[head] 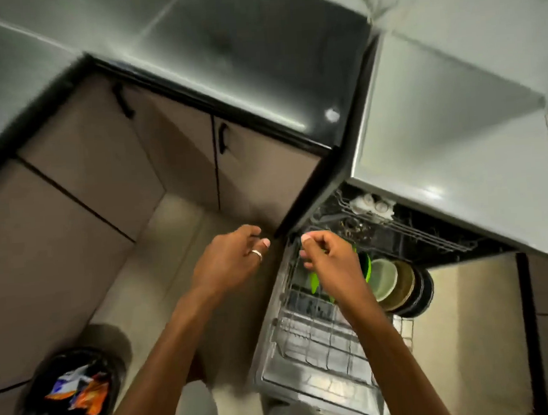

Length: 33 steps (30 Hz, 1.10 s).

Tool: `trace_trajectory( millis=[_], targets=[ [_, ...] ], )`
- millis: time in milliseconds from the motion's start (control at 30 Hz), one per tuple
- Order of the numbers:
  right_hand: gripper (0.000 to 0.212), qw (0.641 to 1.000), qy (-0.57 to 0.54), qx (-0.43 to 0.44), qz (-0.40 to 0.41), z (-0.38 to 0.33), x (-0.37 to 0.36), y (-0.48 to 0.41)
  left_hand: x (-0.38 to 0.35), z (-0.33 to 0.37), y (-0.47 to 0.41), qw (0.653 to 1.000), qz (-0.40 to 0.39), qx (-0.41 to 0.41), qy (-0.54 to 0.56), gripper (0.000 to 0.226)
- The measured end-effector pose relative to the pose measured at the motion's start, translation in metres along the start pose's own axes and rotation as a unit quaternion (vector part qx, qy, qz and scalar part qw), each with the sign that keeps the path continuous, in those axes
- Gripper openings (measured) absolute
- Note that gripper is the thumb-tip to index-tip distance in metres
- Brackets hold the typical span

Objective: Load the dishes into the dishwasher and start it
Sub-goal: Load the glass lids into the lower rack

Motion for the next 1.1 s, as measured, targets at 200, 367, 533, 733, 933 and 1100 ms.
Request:
trace_trajectory(
  millis=[200,367,533,733,933,1100],
  targets=[
    [0.017,0.995,-0.021,0.083,-0.043,-0.164,-0.088,0.030,0.167,-0.006,0.074,0.991,0.132,-0.014,0.019,0.036],
    [0.010,0.979,-0.030,0.173,-0.100,-0.273,-0.153,0.025,0.268,-0.019,0.098,0.976,0.216,-0.019,0.005,0.035],
    [0.021,0.969,-0.007,0.221,-0.106,-0.333,-0.178,0.003,0.327,-0.040,0.098,0.963,0.269,0.001,0.028,0.036],
    [0.019,0.962,0.002,0.246,-0.117,-0.372,-0.193,-0.060,0.369,-0.048,0.057,0.962,0.271,0.008,0.041,0.035],
    [0.007,0.960,0.012,0.241,-0.140,-0.410,-0.214,-0.152,0.422,-0.051,-0.024,0.957,0.280,0.016,0.073,0.033],
    [0.008,0.957,0.036,0.234,-0.167,-0.447,-0.217,-0.224,0.464,-0.048,-0.094,0.950,0.292,0.027,0.105,0.029]
  ],
)
Point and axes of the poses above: each hand's wrist, its own y-axis away from the middle knuckle, its own x-axis out of the back of the hand, z = x × y, the point moved 6 cm from there along -y, towards the middle knuckle, and after that the axes turned 7 degrees about -z, right-handed, at the moved point
